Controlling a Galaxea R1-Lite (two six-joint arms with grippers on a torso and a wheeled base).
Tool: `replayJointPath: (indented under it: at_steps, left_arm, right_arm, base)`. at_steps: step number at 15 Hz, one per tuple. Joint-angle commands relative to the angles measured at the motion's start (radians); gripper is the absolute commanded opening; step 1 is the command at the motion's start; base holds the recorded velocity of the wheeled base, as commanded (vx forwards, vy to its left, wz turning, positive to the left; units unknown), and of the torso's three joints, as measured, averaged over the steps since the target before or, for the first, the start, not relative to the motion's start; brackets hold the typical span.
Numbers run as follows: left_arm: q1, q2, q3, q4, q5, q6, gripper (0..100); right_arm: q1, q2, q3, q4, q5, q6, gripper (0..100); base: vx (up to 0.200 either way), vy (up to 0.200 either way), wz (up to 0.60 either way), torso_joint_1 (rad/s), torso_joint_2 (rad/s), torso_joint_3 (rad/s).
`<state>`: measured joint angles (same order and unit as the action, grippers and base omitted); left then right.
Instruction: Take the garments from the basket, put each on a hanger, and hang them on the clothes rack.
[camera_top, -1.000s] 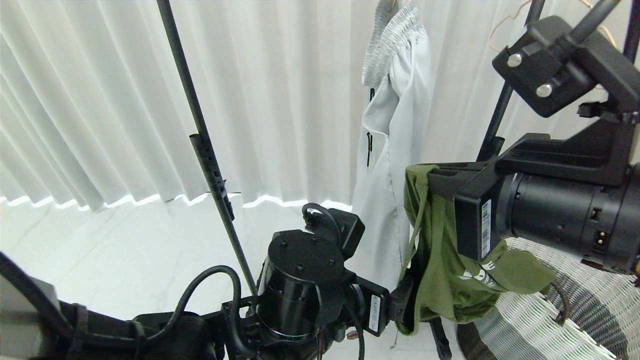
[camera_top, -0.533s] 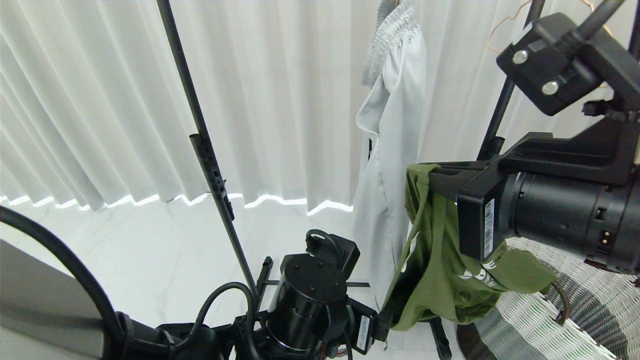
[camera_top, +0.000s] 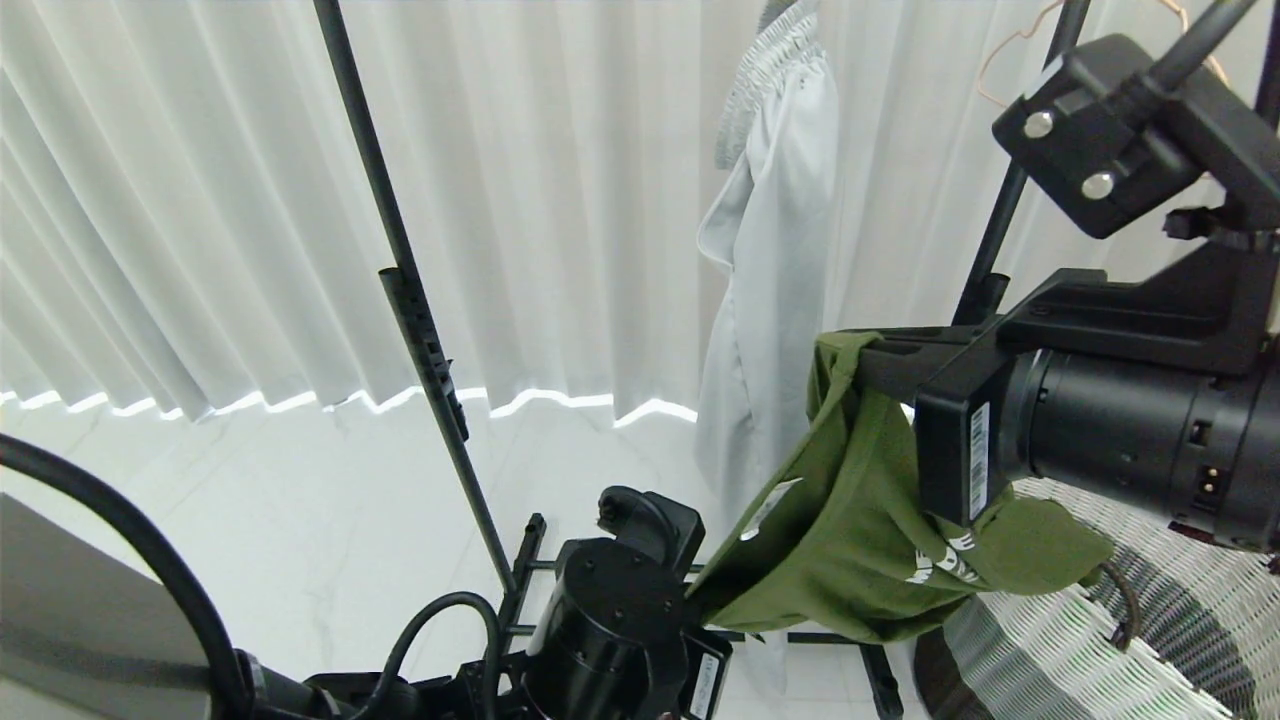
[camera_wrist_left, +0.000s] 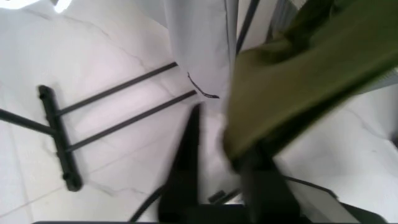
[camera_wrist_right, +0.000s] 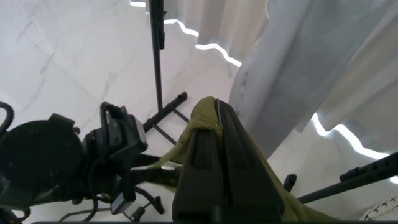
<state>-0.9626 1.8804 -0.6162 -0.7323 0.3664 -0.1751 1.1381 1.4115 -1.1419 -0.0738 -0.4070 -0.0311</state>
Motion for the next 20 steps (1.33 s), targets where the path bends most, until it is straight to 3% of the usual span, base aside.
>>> replayJointPath:
  at_steps: [1,3,4,7,9,11,14,18,20]
  left_arm:
    - [-0.004,-0.081,0.027,-0.015,0.036,0.026,0]
    - [0.047,-0.253,0.007,0.085,0.036,0.066,0]
    - [0.084,-0.369,-0.031,0.208,0.036,0.095,0]
    - [0.177,-0.573,-0.309,0.594,0.036,0.101,0]
    - [0.185,-0.590,-0.496,0.729,0.037,0.103,0]
    - [0.183,-0.581,-0.619,0.768,0.039,0.175,0]
    - [0.183,-0.577,-0.629,0.765,0.037,0.370,0]
    - [0.130,-0.577,-0.669,0.757,0.039,0.436,0]
    - [0.131,-0.577,-0.708,0.757,0.046,0.497,0]
  right_arm:
    - [-0.006,-0.008,0.021,0.000,-0.003,-0.001,0]
    - [-0.024,-0.008,0.016,-0.001,-0.004,-0.009,0]
    - [-0.031,-0.009,0.010,-0.004,-0.004,-0.013,0]
    - [-0.046,-0.029,0.007,-0.044,-0.003,-0.039,0]
    - [-0.063,-0.055,0.005,-0.049,-0.004,-0.059,0]
    - [-0.095,-0.095,-0.004,-0.046,-0.003,-0.104,0]
    - [-0.132,-0.140,-0.048,-0.037,-0.003,-0.162,0]
    - [-0.115,-0.117,-0.223,0.095,0.001,-0.328,0]
    - [-0.118,-0.112,-0.282,0.160,0.001,-0.336,0]
  base:
    - [0.000,0.000,0.00,0.000,0.00,0.000]
    - [0.000,0.000,0.00,0.000,0.00,0.000]
    - [0.000,0.000,0.00,0.000,0.00,0.000]
    - [0.000,0.000,0.00,0.000,0.00,0.000]
    - [0.000,0.000,0.00,0.000,0.00,0.000]
    - [0.000,0.000,0.00,0.000,0.00,0.000]
    - [0.000,0.000,0.00,0.000,0.00,0.000]
    - [0.000,0.000,0.00,0.000,0.00,0.000]
    - [0.000,0.000,0.00,0.000,0.00,0.000]
